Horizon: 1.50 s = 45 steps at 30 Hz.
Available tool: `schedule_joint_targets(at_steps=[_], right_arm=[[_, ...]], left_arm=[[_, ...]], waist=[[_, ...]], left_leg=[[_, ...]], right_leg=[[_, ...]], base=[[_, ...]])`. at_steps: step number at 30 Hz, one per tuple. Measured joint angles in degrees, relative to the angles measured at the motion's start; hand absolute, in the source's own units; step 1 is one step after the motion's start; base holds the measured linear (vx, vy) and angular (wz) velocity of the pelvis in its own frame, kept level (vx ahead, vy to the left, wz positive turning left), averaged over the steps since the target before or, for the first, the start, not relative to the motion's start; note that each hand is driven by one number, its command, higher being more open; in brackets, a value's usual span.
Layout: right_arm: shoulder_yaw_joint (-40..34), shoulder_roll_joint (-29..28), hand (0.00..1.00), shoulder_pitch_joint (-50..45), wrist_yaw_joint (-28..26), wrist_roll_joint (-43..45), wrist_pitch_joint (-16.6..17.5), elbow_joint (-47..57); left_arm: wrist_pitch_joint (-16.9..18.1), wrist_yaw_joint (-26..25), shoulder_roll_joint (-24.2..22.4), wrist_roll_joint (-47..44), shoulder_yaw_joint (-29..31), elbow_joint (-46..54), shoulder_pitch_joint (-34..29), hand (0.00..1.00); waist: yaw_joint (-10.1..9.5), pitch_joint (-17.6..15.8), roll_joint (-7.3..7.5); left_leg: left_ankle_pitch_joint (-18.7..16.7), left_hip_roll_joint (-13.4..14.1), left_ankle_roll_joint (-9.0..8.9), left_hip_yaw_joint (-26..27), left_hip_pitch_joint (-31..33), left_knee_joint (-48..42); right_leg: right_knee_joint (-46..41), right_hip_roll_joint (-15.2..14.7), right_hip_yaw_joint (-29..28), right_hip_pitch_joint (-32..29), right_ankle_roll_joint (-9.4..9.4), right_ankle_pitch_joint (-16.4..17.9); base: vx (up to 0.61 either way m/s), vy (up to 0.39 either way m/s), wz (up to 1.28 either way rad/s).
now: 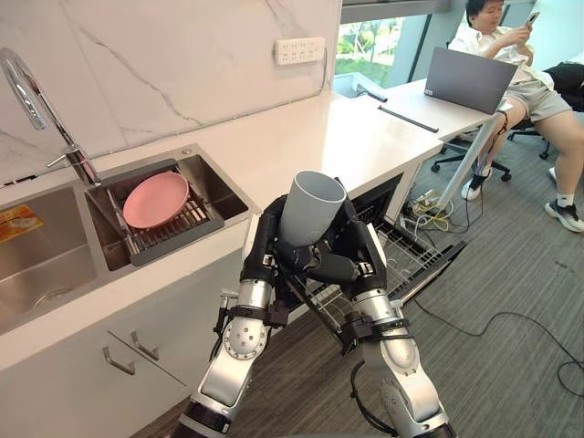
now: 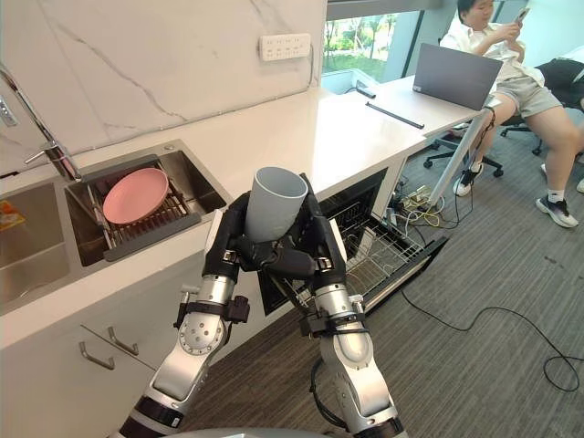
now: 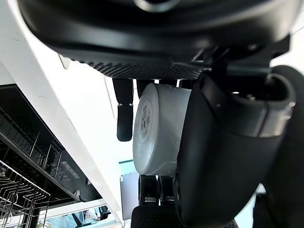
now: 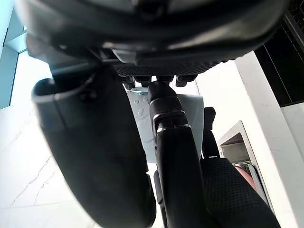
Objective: Walk over to the sink, pick up the cup, carry it to the dishwasher, place the cup inside the dishwasher, then close the dishwasher door
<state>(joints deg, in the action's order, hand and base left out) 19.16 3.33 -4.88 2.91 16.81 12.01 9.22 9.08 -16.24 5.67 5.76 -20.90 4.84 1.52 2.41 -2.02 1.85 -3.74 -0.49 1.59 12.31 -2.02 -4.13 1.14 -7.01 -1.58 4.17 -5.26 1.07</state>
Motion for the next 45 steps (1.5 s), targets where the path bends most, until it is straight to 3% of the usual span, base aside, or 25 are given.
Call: schedule_joint_targets(at_steps=[18, 19, 35, 45], right_arm=[[-2.00, 0.23, 0.00, 0.18, 2.49, 1.56, 1.50, -1.98], [-1.99, 0.23, 0.00, 0.18, 2.49, 1.56, 1.50, -1.98], [-4.22, -1.45, 0.00, 0.23, 2.65, 1.03, 1.49, -1.39], [-11.07, -2.64, 0.00, 0.21, 3.29, 1.01, 1.49, 0.07]], left_arm=[[0.00, -1.23, -0.27, -0.39, -2.33, 1.94, -2.39, 0.00], [0.01, -1.24, -0.27, -0.39, -2.33, 1.96, -2.43, 1.00], [1.26, 0.50, -0.15, -1.89, -3.06, 6.37, -7.95, 1.00], [2.32, 2.15, -0.22, -9.21, 3.73, 10.54, -12.32, 1.00]], waist=[[-0.16, 0.12, 0.17], [-0.16, 0.12, 0.17], [-0.58, 0.35, 0.51], [-1.44, 0.38, 0.53]], left_leg=[[0.03, -0.02, 0.04, -0.14, 0.19, 0.03], [0.03, -0.02, 0.04, -0.14, 0.19, 0.03], [0.03, -0.03, 0.04, -0.19, 0.19, 0.20], [0.10, -0.08, 0.05, -0.76, 0.27, 0.21]], right_leg=[[0.00, -0.02, 0.09, -0.09, 0.00, 0.00], [-0.01, -0.02, 0.09, -0.09, 0.00, 0.00], [-0.04, -0.01, 0.19, -0.08, -0.01, 0.00], [-0.11, -0.07, 0.87, 0.16, 0.04, 0.11]], base=[[0.00, 0.000, 0.00], [0.00, 0.000, 0.00], [0.00, 0.000, 0.00], [0.00, 0.000, 0.02]])
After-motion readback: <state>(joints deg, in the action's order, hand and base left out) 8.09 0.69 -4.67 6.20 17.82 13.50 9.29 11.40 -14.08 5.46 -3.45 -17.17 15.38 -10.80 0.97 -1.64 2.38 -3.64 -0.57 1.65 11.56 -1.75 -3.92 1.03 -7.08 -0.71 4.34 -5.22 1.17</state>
